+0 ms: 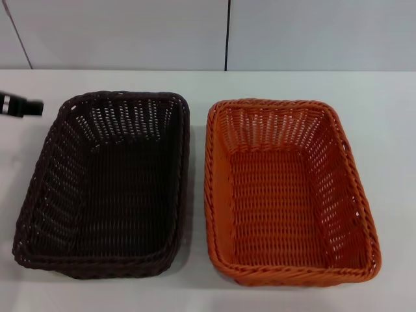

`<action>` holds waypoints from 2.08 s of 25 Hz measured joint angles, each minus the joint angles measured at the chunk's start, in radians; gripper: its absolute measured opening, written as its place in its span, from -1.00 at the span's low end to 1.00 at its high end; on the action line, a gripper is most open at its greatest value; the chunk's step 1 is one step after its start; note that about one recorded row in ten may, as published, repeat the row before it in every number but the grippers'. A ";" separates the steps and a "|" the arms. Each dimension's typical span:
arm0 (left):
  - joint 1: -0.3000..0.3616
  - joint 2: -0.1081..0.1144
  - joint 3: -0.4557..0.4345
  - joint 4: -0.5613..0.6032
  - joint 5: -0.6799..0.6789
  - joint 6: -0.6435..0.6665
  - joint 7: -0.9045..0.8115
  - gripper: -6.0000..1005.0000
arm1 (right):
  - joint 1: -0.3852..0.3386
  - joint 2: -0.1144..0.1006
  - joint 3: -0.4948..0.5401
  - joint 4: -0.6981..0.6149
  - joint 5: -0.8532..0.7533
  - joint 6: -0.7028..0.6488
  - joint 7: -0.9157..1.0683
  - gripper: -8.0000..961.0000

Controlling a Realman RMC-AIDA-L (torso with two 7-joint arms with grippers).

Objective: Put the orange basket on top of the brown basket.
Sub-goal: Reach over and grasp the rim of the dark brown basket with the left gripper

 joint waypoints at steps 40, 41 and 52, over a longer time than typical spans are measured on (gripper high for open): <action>0.003 -0.008 0.223 -0.132 0.020 -0.294 -0.106 0.62 | -0.013 0.002 -0.023 -0.003 0.000 0.011 0.000 0.50; 0.003 -0.008 0.228 -0.128 0.022 -0.297 -0.110 0.62 | -0.013 0.002 -0.023 -0.003 0.000 0.013 0.000 0.50; -0.016 -0.010 0.268 -0.046 0.017 -0.306 -0.131 0.62 | -0.012 0.001 -0.023 -0.007 0.000 0.024 0.000 0.50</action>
